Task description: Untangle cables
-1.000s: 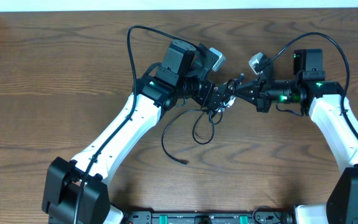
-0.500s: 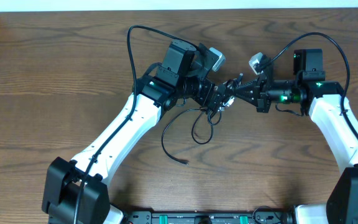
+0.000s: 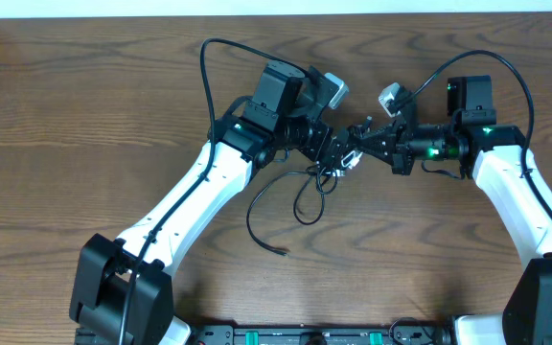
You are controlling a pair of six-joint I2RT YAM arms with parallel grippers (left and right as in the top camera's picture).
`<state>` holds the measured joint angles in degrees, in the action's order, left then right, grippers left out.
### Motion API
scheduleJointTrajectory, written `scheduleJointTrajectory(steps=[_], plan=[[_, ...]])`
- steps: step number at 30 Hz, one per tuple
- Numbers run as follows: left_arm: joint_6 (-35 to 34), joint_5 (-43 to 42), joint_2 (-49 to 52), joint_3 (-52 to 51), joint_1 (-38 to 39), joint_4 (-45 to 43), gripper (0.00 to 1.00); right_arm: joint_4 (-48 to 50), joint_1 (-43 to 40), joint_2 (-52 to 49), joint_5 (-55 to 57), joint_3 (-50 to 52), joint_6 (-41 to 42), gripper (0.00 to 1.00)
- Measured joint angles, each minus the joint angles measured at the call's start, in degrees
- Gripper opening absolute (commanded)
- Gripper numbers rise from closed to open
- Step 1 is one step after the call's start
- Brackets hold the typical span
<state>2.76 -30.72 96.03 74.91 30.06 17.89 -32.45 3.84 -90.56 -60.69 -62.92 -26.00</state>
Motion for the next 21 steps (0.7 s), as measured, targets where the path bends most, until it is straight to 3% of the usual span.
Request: scheduleJointTrajectory(steps=[21], plan=[[0.0, -0.3, 1.4, 0.0, -0.5, -3.2, 0.99, -2.8, 3.2, -0.1, -0.6, 0.1, -2.8, 0.01]])
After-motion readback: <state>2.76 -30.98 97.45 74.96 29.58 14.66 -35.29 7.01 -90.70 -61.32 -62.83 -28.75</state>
